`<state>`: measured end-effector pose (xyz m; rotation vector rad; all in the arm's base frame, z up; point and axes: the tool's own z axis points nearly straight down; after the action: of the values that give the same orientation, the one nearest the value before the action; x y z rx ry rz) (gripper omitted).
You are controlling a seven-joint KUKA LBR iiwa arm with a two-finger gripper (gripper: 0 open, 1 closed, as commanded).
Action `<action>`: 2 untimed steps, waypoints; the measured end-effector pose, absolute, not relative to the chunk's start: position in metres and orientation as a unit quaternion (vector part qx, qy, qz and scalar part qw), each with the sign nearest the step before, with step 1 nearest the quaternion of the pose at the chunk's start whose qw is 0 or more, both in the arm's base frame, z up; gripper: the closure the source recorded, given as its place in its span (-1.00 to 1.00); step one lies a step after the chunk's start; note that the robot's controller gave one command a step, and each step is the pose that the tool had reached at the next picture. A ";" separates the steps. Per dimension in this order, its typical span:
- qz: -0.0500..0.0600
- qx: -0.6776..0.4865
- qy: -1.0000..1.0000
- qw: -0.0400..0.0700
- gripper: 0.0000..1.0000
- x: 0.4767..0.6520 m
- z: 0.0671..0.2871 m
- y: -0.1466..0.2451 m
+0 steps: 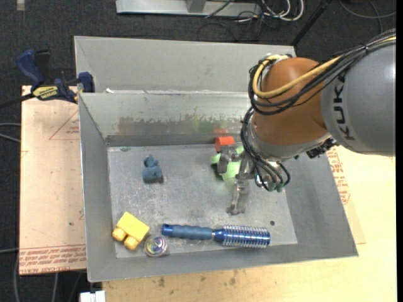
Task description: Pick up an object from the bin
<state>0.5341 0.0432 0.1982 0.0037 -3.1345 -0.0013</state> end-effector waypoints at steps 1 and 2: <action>-0.001 -0.001 -1.000 0.002 -1.00 0.493 0.066 0.049; -0.001 -0.002 -1.000 0.000 1.00 0.495 0.070 0.048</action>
Offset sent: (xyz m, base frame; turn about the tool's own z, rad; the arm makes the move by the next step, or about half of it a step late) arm -0.0396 0.0045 -0.1282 0.0049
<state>0.4946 0.0483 0.0698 -0.0057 -3.1416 -0.0034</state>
